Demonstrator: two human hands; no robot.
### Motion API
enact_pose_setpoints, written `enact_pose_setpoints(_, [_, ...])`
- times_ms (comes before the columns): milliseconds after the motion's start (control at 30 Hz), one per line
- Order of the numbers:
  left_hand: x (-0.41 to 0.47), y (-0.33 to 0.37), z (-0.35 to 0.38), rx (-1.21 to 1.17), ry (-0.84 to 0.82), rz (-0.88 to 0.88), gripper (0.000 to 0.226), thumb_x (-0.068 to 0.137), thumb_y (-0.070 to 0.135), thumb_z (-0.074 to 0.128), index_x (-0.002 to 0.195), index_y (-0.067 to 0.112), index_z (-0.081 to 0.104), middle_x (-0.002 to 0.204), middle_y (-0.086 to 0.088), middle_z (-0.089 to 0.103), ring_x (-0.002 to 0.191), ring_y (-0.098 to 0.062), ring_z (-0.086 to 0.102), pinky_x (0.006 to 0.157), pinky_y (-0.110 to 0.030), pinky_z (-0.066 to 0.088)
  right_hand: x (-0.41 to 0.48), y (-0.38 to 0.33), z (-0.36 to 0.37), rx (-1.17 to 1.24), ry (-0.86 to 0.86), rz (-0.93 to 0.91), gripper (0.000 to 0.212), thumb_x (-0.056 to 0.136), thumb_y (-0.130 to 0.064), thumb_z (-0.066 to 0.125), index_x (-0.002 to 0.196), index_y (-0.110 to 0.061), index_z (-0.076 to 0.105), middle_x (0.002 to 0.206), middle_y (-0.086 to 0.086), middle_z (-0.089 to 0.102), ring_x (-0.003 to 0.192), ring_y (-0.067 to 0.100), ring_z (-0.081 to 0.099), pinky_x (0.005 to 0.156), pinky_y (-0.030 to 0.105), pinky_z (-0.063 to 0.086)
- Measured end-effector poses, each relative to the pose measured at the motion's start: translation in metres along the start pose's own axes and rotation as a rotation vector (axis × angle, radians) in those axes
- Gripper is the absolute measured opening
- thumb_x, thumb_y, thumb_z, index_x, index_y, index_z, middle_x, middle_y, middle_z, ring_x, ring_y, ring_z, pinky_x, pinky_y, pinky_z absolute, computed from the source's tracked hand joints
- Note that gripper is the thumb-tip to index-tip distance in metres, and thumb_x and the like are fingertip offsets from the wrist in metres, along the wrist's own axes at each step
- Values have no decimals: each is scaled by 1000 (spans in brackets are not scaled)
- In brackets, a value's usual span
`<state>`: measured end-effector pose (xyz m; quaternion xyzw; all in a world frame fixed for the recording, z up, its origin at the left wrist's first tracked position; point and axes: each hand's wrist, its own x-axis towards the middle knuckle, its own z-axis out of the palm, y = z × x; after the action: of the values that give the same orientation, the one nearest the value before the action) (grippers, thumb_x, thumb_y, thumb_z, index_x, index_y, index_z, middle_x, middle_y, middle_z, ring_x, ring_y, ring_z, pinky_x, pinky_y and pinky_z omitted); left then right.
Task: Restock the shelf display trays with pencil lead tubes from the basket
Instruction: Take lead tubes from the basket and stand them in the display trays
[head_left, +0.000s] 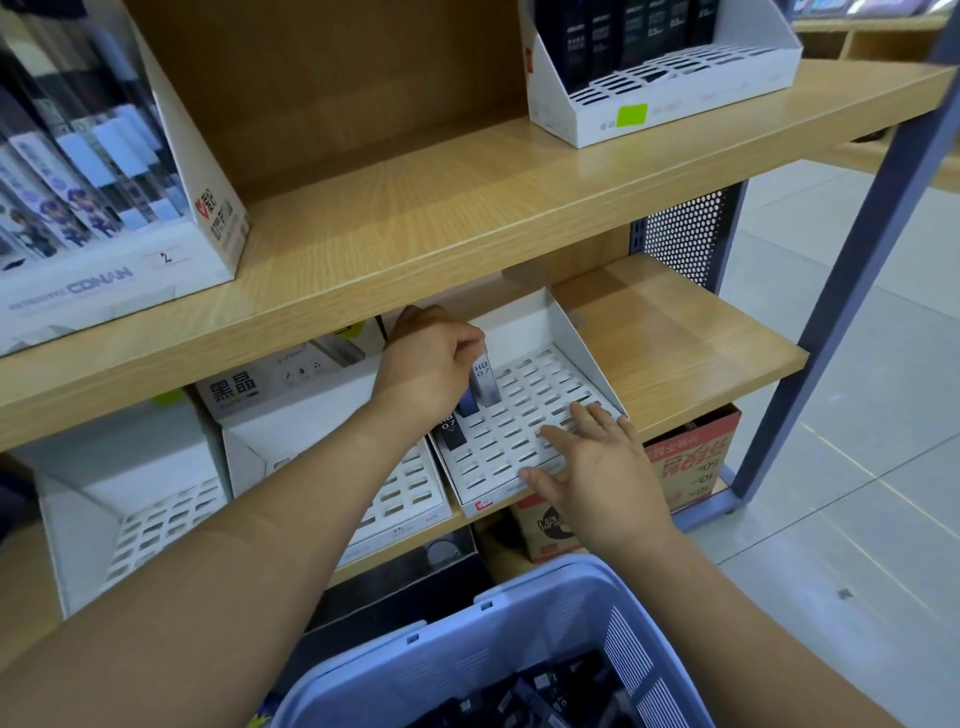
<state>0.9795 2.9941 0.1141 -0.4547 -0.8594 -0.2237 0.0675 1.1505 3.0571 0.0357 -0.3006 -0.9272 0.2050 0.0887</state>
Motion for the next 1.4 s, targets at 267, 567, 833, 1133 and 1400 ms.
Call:
enact_pose_setpoints(267, [-4, -5, 6, -20, 58, 14, 18, 93, 18, 59, 101, 13, 73, 114, 0, 66, 105, -19, 58, 83, -18, 38, 1, 0, 1, 8, 1, 5, 59, 93, -59, 49, 142, -28, 47, 161, 7, 24, 150, 22, 13, 121, 37, 7])
enact_pose_setpoints(567, [-24, -14, 12, 386, -321, 73, 74, 97, 56, 25, 152, 14, -3, 161, -3, -2, 147, -16, 0, 119, -30, 2, 0, 1, 1, -17, 3, -4, 61, 93, -60, 46, 144, -26, 45, 161, 7, 24, 150, 22, 13, 122, 37, 8])
enact_pose_setpoints(833, [-62, -16, -10, -10, -81, 26, 54, 99, 31, 41, 149, 16, 28, 153, -2, 31, 141, -19, 26, 116, -31, 22, -16, 0, -8, 69, 86, -66, 48, 98, -41, 49, 144, -25, 46, 156, 0, 35, 145, 20, 27, 116, 36, 26])
enact_pose_setpoints(1133, [-216, -43, 24, -293, 23, -279, 24, 89, 6, 55, 98, 18, 74, 97, 11, 69, 87, -7, 61, 81, -17, 45, -50, -3, 15, -38, -392, -199, 18, 93, -23, 52, 84, -20, 67, 83, 4, 68, 79, 24, 62, 70, 37, 48])
enact_pose_setpoints(1400, [-343, -93, 123, -183, -628, -598, 36, 87, 12, 54, 121, 19, 63, 121, -5, 64, 107, -24, 61, 88, -26, 47, -119, 45, 143, -83, -776, 77, 29, 89, -21, 55, 117, -15, 63, 118, 14, 67, 110, 34, 61, 85, 33, 46])
